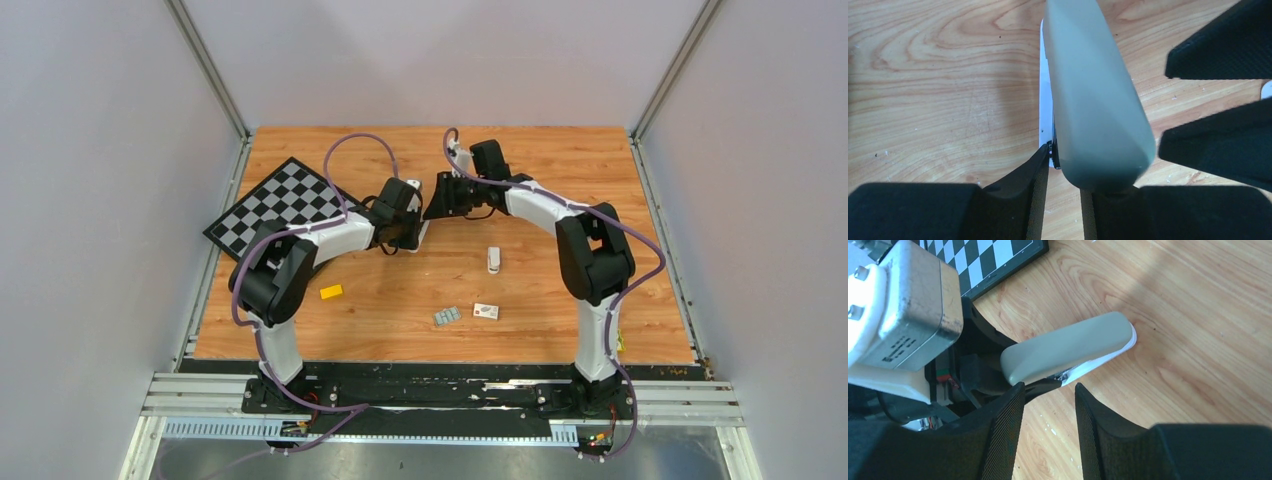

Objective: Load the staples into the stapler

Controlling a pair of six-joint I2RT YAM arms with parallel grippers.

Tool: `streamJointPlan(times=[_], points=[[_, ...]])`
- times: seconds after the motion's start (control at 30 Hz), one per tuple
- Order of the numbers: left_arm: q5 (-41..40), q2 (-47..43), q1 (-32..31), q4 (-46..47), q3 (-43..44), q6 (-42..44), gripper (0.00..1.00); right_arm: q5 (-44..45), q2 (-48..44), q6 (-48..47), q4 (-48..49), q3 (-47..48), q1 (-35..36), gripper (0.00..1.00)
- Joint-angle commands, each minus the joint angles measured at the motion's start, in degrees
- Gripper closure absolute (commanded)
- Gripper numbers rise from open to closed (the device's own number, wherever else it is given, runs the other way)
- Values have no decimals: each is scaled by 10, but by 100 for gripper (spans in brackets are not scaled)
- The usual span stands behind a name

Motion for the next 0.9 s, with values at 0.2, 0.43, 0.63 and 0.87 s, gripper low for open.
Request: streamJointPlan(times=[0.2,0.43,0.63,0.87], points=[[-1,-66,5,1,-27,-14,56,71,-66,90,-6,-24,-2,52],[10,-125,5,-19,-63,-39,50,95,-58,142,-17,-25,3,46],[25,-175,31,-21,-70,-73,51,106,-40,172,-15,-27,14,50],[92,-143,61,19,-52,-80,61,121,-6,180,-35,-10,39,52]])
